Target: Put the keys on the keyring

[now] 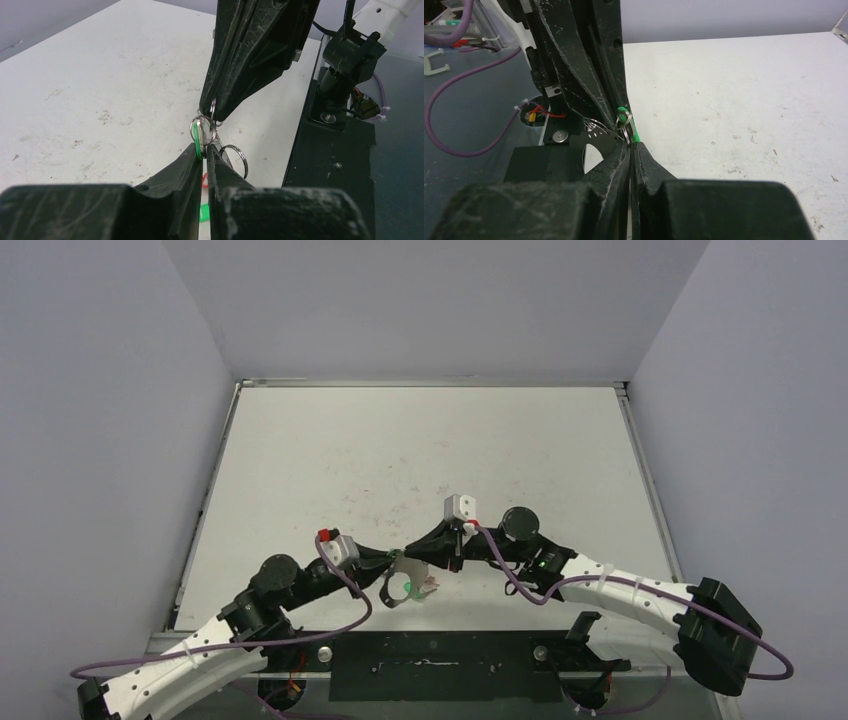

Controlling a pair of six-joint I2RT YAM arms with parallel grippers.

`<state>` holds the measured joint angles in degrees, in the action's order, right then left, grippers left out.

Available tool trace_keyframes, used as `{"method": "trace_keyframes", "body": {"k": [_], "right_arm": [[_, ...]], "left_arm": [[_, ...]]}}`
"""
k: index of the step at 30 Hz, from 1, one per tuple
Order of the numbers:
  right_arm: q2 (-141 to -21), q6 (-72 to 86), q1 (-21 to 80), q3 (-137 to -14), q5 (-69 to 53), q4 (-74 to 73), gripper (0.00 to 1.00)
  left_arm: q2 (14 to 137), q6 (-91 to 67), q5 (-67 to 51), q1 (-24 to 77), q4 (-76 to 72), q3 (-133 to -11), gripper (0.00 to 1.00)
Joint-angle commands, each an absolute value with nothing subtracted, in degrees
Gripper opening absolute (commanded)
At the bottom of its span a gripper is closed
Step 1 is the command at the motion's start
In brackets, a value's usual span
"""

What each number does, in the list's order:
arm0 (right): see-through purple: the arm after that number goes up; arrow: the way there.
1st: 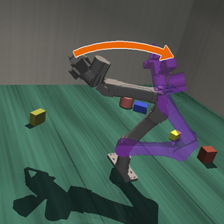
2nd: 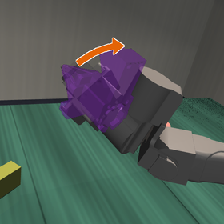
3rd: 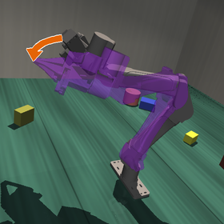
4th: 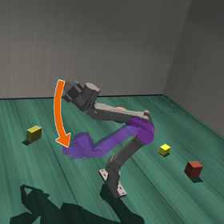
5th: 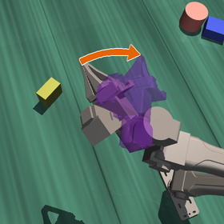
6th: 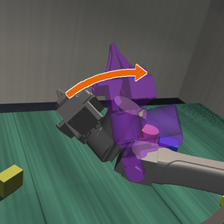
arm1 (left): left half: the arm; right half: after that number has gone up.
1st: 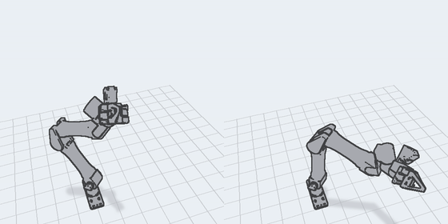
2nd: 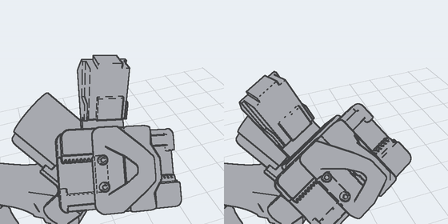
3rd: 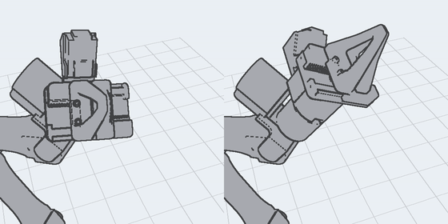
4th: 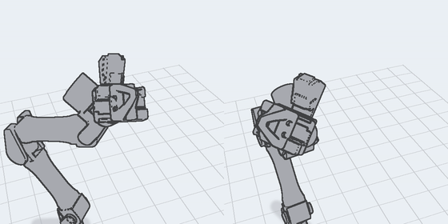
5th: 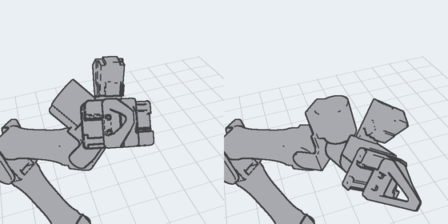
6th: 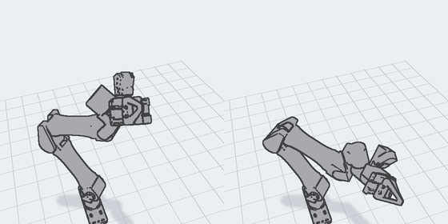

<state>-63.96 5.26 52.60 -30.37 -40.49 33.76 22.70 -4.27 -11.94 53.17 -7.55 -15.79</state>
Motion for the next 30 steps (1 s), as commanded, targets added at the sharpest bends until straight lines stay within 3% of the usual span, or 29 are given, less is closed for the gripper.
{"method": "trace_keyframes", "body": {"k": [1,14,23,30], "right_arm": [[-60.7,4.0,52.3,-30.4,-37.3,37.3,0.0],[-55.7,3.4,48.7,-27.3,-36.8,32.5,0.0],[-51.4,1.2,44.2,-27.2,-37.5,24.6,0.0],[-53.4,0.4,42.7,-28.2,-34.7,21.3,0.0]], "left_arm": [[18.5,-5.5,-10.3,53.3,-4.1,-16.0,0.11],[12.2,-11.7,-2.4,53.3,8.5,-18.3,0.59],[18.7,-17.4,-0.8,53.3,7.5,-19.2,0.8],[28.2,-18.4,-0.4,53.2,5.6,-20.6,0.88]]}}
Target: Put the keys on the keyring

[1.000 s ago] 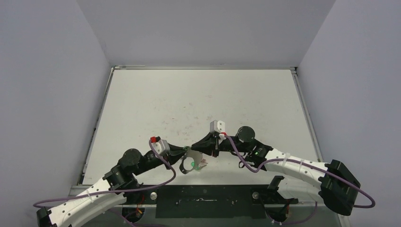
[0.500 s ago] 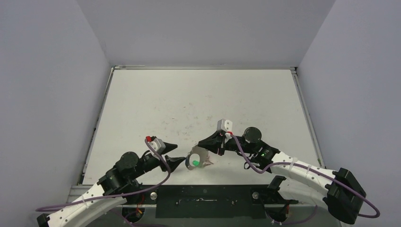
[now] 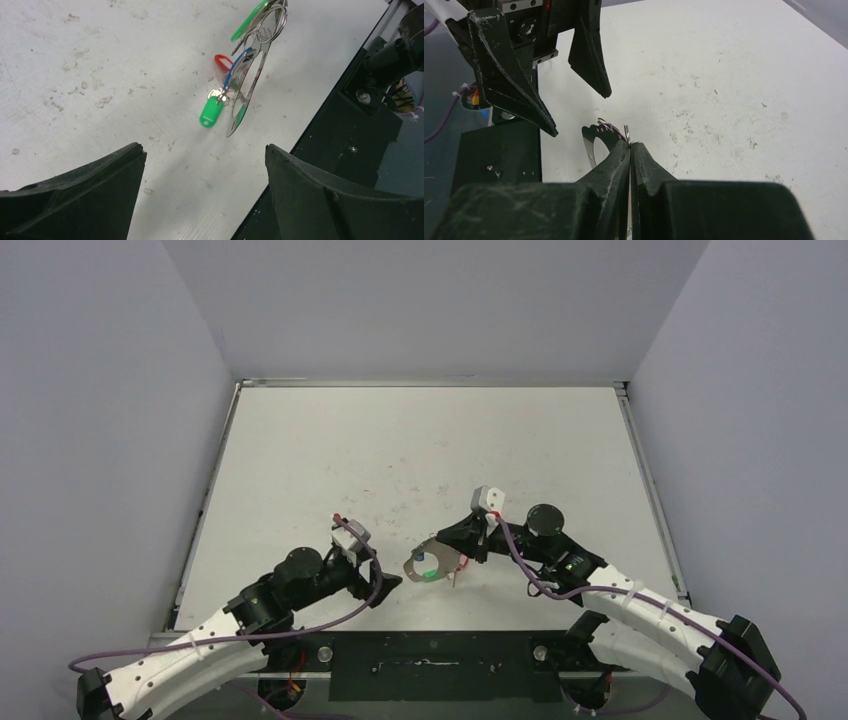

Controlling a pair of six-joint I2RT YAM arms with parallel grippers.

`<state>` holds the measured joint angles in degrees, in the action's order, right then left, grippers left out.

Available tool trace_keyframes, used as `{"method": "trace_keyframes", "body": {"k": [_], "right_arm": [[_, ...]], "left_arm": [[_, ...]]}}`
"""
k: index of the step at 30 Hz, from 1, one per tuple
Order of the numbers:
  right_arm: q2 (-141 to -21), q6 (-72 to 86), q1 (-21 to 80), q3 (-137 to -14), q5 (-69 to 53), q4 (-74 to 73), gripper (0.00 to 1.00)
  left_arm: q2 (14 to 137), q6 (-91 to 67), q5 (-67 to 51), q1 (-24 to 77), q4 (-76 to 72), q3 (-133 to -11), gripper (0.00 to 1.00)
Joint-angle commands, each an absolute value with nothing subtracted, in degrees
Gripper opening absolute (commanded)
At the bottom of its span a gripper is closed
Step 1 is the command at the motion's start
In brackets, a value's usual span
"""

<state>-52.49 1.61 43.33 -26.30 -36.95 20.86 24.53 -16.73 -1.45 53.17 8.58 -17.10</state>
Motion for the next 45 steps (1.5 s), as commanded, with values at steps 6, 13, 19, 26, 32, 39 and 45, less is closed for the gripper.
{"method": "trace_keyframes", "body": {"k": [6,13,19,26,32,39,45], "right_arm": [[-58.6,0.4,41.5,-31.0,-30.3,18.1,0.0],[-66.9,0.4,39.2,-34.5,-29.1,18.8,0.02],[-74.7,1.4,36.2,-37.7,-28.7,20.8,0.06],[-85.3,5.1,30.7,-43.1,-31.7,24.4,0.21],[-90.5,6.8,25.4,-47.0,-30.8,26.4,0.48],[-88.3,7.0,20.1,-47.2,-28.0,26.0,0.78],[-83.2,8.4,16.3,-41.9,-23.2,26.4,1.0]], "left_arm": [[34.8,-19.2,-1.1,52.6,2.6,-21.1,0.91],[38.9,-23.7,-3.6,47.2,-3.3,-19.2,0.97],[43.6,-28.1,-13.5,37.0,-9.8,-16.8,0.97],[50.7,-31.0,-16.7,28.1,-14.2,-16.6,0.97],[55.0,-32.0,-15.7,21.0,-11.6,-19.5,0.97],[55.9,-31.5,-10.5,16.1,-8.0,-21.2,0.97],[49.7,-31.9,0.7,15.4,-10.6,-17.8,0.97]]}}
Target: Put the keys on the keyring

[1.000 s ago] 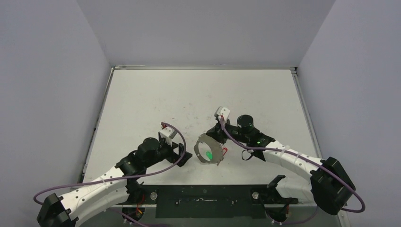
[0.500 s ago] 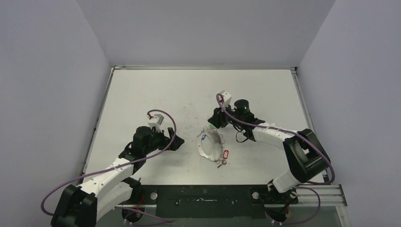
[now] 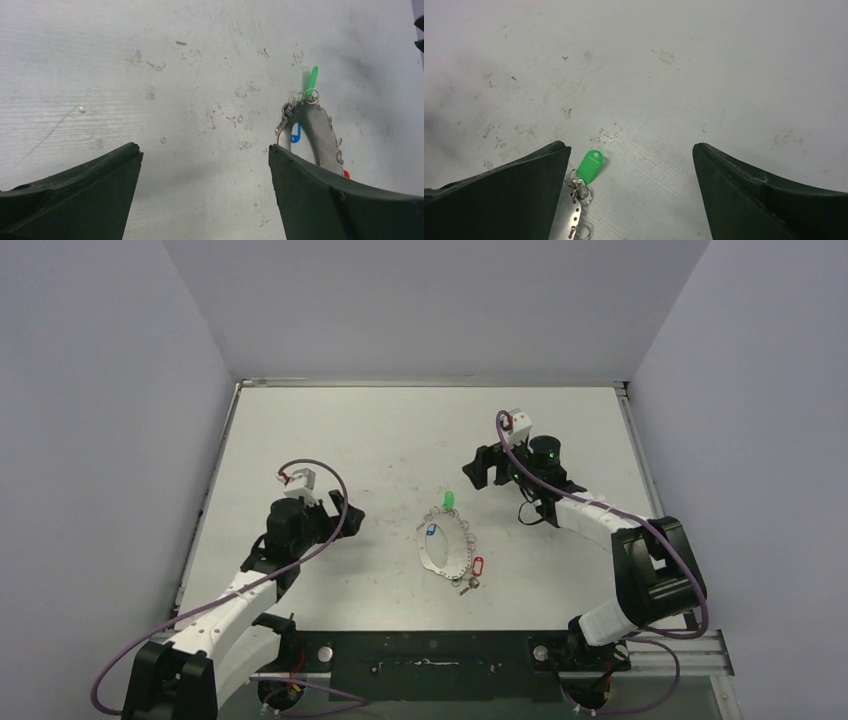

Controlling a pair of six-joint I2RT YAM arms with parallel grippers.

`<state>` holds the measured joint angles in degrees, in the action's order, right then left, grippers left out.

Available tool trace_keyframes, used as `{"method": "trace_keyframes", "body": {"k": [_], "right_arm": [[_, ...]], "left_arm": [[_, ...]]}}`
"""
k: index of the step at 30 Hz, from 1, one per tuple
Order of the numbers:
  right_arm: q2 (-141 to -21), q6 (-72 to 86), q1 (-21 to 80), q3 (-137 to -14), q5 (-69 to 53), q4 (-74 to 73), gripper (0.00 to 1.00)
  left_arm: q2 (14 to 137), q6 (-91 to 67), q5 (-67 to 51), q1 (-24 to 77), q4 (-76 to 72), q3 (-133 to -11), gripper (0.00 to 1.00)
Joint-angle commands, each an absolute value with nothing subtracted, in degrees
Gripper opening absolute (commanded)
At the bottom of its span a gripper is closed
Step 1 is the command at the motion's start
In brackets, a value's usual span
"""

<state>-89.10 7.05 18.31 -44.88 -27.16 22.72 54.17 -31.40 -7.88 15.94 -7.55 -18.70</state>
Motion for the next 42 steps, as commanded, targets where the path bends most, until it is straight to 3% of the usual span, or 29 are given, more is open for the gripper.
{"method": "trace_keyframes", "body": {"k": [1,6,13,18,21,25,32,38,42], "right_arm": [[-82.3,8.6,15.8,-40.7,-22.2,26.8,1.0],[-75.7,9.8,13.0,-34.5,-14.5,26.7,1.0],[-61.3,7.6,12.5,-24.1,5.6,26.2,1.0],[-56.9,3.9,12.4,-19.1,13.6,26.9,1.0],[-59.8,3.4,12.4,-15.6,16.1,33.1,1.0],[-68.3,2.7,12.4,-13.3,17.4,42.4,1.0],[-79.4,-0.9,12.3,-18.2,19.0,47.5,1.0],[-93.9,-3.9,11.9,-15.1,20.3,68.5,1.0],[-93.2,-1.4,10.9,-19.2,21.3,59.6,1.0]], "left_arm": [[48.5,-30.4,2.0,15.3,-10.9,-17.5,0.97],[43.3,-21.7,6.0,15.3,-9.0,-18.0,0.97],[39.8,-13.7,15.9,15.2,-7.1,-16.9,0.97],[38.2,-8.5,19.6,15.2,-12.7,-14.7,0.97],[41.7,-1.1,21.1,15.0,-17.2,-13.4,0.97],[51.9,6.9,21.6,14.5,-35.0,-7.7,0.97],[73.2,6.3,11.0,5.8,-48.1,-12.5,0.97],[93.1,1.7,1.2,-3.3,-71.5,-12.9,0.97],[90.1,0.7,1.1,-3.6,-58.4,-16.9,0.97]]}}
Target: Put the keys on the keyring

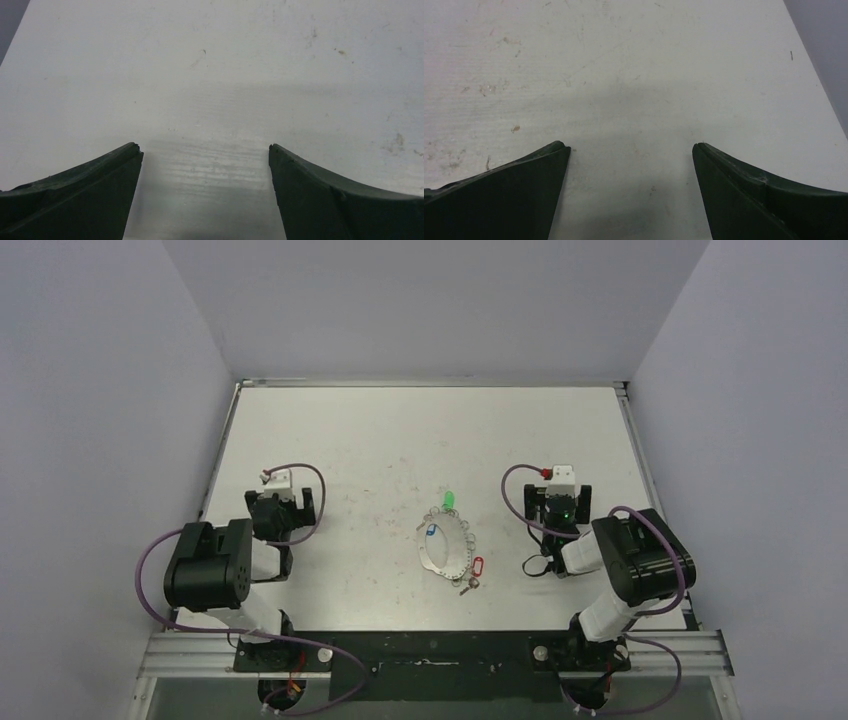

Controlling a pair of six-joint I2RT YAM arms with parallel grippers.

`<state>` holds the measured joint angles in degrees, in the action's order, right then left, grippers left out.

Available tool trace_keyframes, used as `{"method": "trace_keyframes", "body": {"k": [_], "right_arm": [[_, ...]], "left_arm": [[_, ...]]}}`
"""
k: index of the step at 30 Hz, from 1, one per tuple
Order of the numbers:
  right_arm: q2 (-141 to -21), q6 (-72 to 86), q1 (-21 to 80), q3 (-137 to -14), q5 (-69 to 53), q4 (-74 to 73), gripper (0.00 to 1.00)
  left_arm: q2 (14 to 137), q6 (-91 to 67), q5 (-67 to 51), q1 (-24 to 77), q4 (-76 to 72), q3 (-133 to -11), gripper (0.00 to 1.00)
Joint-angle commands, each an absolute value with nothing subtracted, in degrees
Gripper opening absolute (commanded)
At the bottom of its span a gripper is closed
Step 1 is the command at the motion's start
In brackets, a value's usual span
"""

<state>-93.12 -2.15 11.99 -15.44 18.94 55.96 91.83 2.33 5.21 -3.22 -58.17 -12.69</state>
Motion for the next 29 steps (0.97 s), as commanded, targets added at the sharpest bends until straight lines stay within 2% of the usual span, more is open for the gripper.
{"method": "trace_keyframes", "body": {"k": [1,3,5,11,29], "right_arm": [[-92.8,-0.5,10.4,-20.7,20.9,56.0,1.0],[-93.2,0.0,8.9,-21.9,19.7,54.3,1.0],[-92.8,0.0,8.5,-22.2,19.1,53.1,1.0],[-93.0,1.5,7.6,-22.9,17.1,52.1,1.0],[-93.0,1.6,7.4,-22.9,17.0,52.1,1.0]], "left_arm": [[92.4,1.9,0.6,-3.4,-60.0,-18.4,0.97],[91.0,0.6,1.3,-3.6,-54.8,-19.6,0.97],[92.4,1.1,4.2,-3.0,-58.5,-19.0,0.97],[91.9,0.3,5.7,-3.2,-53.8,-21.0,0.97],[92.3,0.4,5.4,-3.4,-54.4,-21.0,0.97]]}}
